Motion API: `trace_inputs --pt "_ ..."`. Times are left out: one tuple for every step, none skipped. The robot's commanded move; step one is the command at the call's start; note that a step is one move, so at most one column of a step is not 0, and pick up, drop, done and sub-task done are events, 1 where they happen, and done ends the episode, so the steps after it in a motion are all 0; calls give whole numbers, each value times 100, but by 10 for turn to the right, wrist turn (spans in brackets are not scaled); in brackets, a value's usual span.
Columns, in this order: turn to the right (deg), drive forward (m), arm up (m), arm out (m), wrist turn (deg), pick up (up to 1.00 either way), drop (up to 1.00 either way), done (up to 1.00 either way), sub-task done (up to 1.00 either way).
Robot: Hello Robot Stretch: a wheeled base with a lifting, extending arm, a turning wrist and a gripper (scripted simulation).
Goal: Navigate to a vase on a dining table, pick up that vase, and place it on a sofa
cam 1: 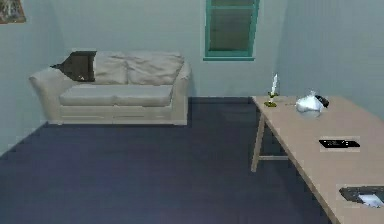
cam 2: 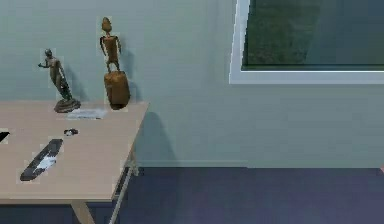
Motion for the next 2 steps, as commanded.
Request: trace_inputs --pt "0 60 0 0 0 0 0 0 0" --pt "-390 0 0 0 0 0 0 0 0"
